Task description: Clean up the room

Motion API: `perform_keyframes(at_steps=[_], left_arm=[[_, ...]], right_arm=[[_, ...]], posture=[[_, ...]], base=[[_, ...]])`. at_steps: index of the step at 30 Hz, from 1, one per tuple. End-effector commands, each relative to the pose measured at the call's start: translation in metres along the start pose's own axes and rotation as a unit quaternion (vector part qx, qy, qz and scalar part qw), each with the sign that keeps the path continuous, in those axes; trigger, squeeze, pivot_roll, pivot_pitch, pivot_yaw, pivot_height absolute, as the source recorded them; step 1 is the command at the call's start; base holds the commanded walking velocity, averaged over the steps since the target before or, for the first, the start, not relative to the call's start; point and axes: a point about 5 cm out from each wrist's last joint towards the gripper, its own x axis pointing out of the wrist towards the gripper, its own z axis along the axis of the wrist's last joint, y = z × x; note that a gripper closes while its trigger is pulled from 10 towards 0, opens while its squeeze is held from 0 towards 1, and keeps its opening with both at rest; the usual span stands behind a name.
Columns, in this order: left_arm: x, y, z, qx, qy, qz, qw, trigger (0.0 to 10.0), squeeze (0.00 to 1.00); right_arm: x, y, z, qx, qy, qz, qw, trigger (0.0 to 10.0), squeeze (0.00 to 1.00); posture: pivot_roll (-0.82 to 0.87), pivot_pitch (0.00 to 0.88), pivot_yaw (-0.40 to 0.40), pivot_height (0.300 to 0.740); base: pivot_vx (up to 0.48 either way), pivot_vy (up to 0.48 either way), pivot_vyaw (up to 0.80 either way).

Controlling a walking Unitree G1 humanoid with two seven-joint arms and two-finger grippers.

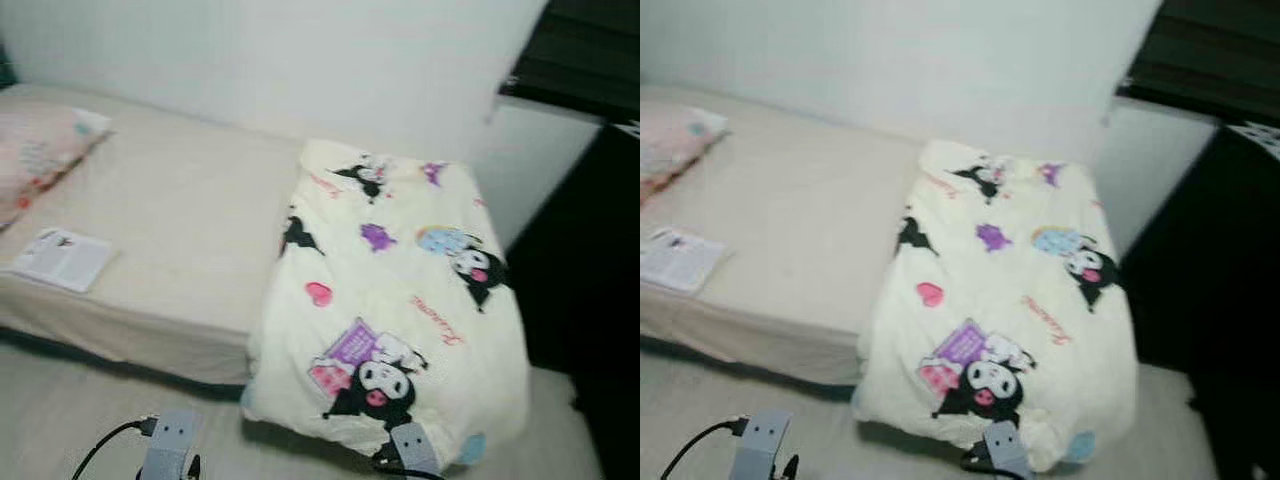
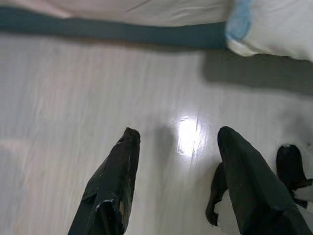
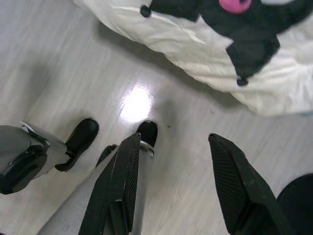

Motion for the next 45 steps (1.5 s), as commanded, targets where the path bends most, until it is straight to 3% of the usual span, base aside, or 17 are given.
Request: perform_keyframes(at_steps=[1,6,10,15,16,17,18,19,22,25,27,28,30,32,35,45], left_arm=[[-0.002,-0.005,-0.006,0.002,0.011,-0.008,1.0,10.0,0.0],[-0.001,-0.004,-0.003,0.005,0.003,-0.005,1.0,10.0,0.0],[0.003,0.003,0.013,-0.012,-0.029,0.007,0.999,10.0,0.0],[0.007,0.009,0.033,-0.022,-0.074,0.013,0.997,10.0,0.0],[0.008,0.012,0.048,-0.023,-0.108,0.015,0.994,10.0,0.0],[0.008,0.012,0.048,-0.023,-0.108,0.015,0.994,10.0,0.0],[0.008,0.013,0.066,-0.026,-0.146,0.012,0.989,10.0,0.0],[0.008,0.013,0.066,-0.026,-0.146,0.012,0.989,10.0,0.0],[0.006,0.011,0.096,-0.031,-0.206,0.0,0.978,10.0,0.0],[0.006,0.011,0.096,-0.031,-0.206,0.0,0.978,10.0,0.0],[-0.002,-0.001,0.119,-0.016,-0.257,-0.024,0.966,10.0,0.0],[-0.002,-0.001,0.119,-0.016,-0.257,-0.024,0.966,10.0,0.0],[-0.01,-0.012,0.129,0.019,-0.291,-0.043,0.956,10.0,0.0],[-0.01,-0.012,0.129,0.019,-0.291,-0.043,0.956,10.0,0.0],[-0.014,-0.018,0.116,0.058,-0.288,-0.055,0.954,10.0,0.0],[-0.023,-0.022,0.107,0.057,-0.28,-0.055,0.957,10.0,0.0]], right_arm=[[-0.001,-0.005,0.001,0.015,-0.006,-0.003,1.0,10.0,0.0],[0.002,-0.002,0.015,0.019,-0.032,0.004,0.999,10.0,0.0],[0.008,0.006,0.048,0.037,-0.095,0.022,0.995,10.0,0.0],[0.009,0.013,0.075,0.035,-0.15,0.046,0.987,10.0,0.0],[0.009,0.018,0.089,0.041,-0.183,0.058,0.98,10.0,0.0],[0.009,0.018,0.089,0.041,-0.183,0.058,0.98,10.0,0.0],[0.007,0.022,0.105,0.054,-0.22,0.07,0.971,10.0,0.0],[0.007,0.022,0.105,0.054,-0.22,0.07,0.971,10.0,0.0],[0.002,0.028,0.131,0.077,-0.28,0.088,0.953,10.0,0.0],[0.002,0.028,0.131,0.077,-0.28,0.088,0.953,10.0,0.0],[-0.008,0.034,0.157,0.095,-0.34,0.104,0.93,10.0,0.0],[-0.008,0.034,0.157,0.095,-0.34,0.104,0.93,10.0,0.0],[-0.018,0.037,0.173,0.1,-0.38,0.113,0.913,10.0,0.0],[-0.018,0.037,0.173,0.1,-0.38,0.113,0.913,10.0,0.0],[-0.02,0.035,0.164,0.082,-0.379,0.113,0.915,10.0,0.0],[-0.021,0.033,0.147,0.078,-0.358,0.115,0.923,10.0,0.0]], posture=[[0.05,0.0,-0.054,0.74],[0.05,0.0,-0.053,0.74],[0.05,0.0,-0.056,0.74],[0.05,0.0,-0.058,0.74],[0.05,0.0,-0.059,0.74],[0.05,0.0,-0.059,0.74],[0.06,0.0,-0.061,0.74],[0.06,0.0,-0.061,0.74],[0.05,0.0,-0.063,0.74],[0.05,0.0,-0.063,0.74],[0.05,0.01,-0.066,0.74],[0.05,0.01,-0.066,0.74],[0.04,0.015,-0.068,0.74],[0.04,0.015,-0.068,0.74],[0.03,0.031,-0.079,0.74],[0.02,0.052,-0.091,0.74]], base=[[0.0,0.0,0.76],[0.0,0.0,0.76],[0.0,0.0,0.76],[0.0,0.0,0.75],[0.0,0.0,0.74],[0.0,0.0,0.74],[0.0,0.0,0.74],[0.0,0.0,0.74],[0.0,0.0,0.74],[0.0,0.0,0.74],[0.0,0.0,0.73],[0.0,0.0,0.72],[0.0,0.0,0.72],[0.0,0.0,0.72],[0.0,0.0,0.72],[0.0,0.0,0.72]])
